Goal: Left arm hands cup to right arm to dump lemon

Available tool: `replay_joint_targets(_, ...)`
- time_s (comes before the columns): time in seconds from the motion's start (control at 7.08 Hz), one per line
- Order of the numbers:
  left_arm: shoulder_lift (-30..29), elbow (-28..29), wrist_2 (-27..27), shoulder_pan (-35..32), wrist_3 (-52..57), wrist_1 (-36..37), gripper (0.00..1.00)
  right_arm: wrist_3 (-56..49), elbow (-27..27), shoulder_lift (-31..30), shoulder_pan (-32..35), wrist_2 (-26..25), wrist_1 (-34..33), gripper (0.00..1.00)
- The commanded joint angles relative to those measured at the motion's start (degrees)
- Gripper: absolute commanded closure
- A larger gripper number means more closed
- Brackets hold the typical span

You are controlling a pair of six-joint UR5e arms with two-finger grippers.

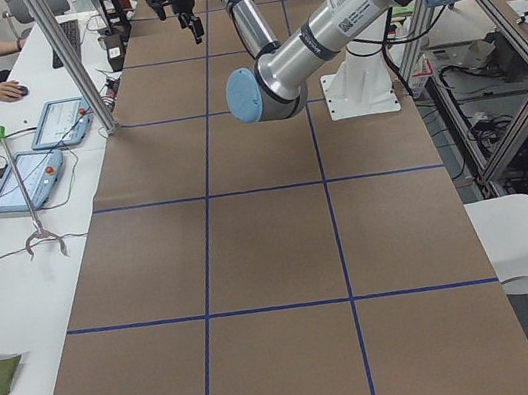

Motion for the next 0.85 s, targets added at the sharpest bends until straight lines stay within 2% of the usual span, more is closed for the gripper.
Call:
replay_joint_targets(0.0, -0.71, -0.01, 0.21, 0.03, -0.01, 0.12, 0.0, 13.76, -0.21, 0.47, 0.9, -0.08, 0.31, 1.0)
replay_joint_targets(0.42, -1.07, 0.26, 2.15, 0.03, 0.69, 0.03, 0.0, 30.47, -2.31, 2.05, 5.29, 0.18, 1.36, 1.0)
replay_joint_targets(0.71, -1.24, 0.35, 2.15, 0.03, 0.69, 0.03, 0.0, 35.95, -5.11, 1.35, 5.48, 0.1, 6.53, 1.0)
